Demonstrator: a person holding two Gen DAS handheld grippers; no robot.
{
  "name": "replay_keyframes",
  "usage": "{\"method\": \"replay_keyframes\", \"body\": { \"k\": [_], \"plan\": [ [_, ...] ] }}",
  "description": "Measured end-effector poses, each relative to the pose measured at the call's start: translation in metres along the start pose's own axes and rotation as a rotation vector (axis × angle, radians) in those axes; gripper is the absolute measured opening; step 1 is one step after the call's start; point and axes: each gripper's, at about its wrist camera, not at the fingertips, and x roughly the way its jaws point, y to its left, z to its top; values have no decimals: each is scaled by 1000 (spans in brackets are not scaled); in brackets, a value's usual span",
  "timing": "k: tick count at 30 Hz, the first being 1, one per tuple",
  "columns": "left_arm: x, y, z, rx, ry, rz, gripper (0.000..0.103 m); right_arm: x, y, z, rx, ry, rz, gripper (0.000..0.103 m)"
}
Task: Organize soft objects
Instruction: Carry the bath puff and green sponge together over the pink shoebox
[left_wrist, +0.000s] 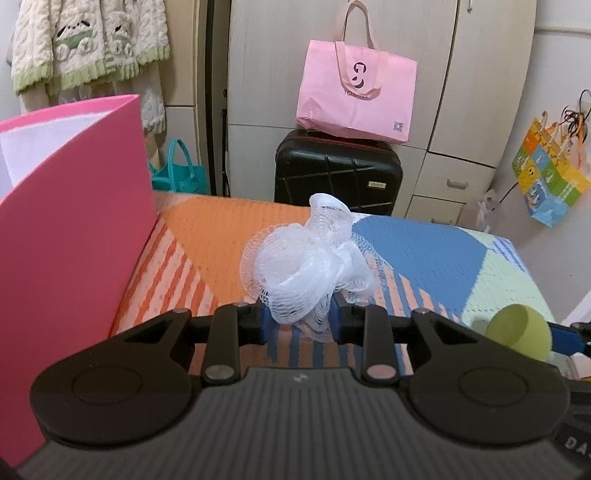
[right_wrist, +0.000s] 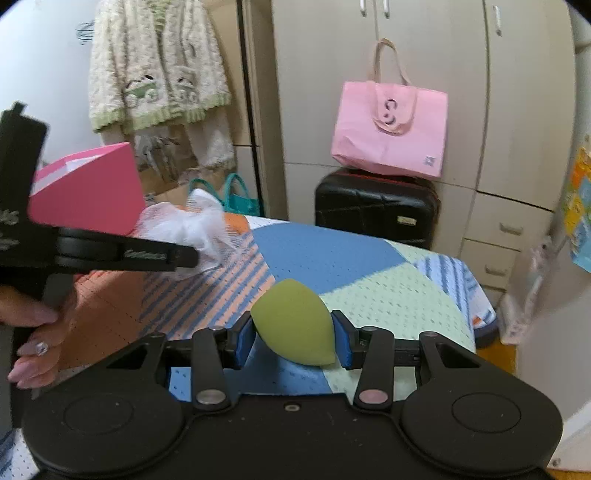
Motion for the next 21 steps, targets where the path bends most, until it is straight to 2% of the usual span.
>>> {"method": "replay_keyframes", "body": {
  "k": [12, 17, 21],
  "plan": [
    [-51, 4, -27, 35, -15, -81, 28, -26, 9, -15, 78, 20, -24, 49],
    [-66, 7, -39, 38, 25, -142, 28, -40, 20, -24, 79, 28, -37, 49],
    [-78, 8, -52, 47, 54, -180, 28, -57, 19, -36, 143, 15, -21, 50]
  ]
}}
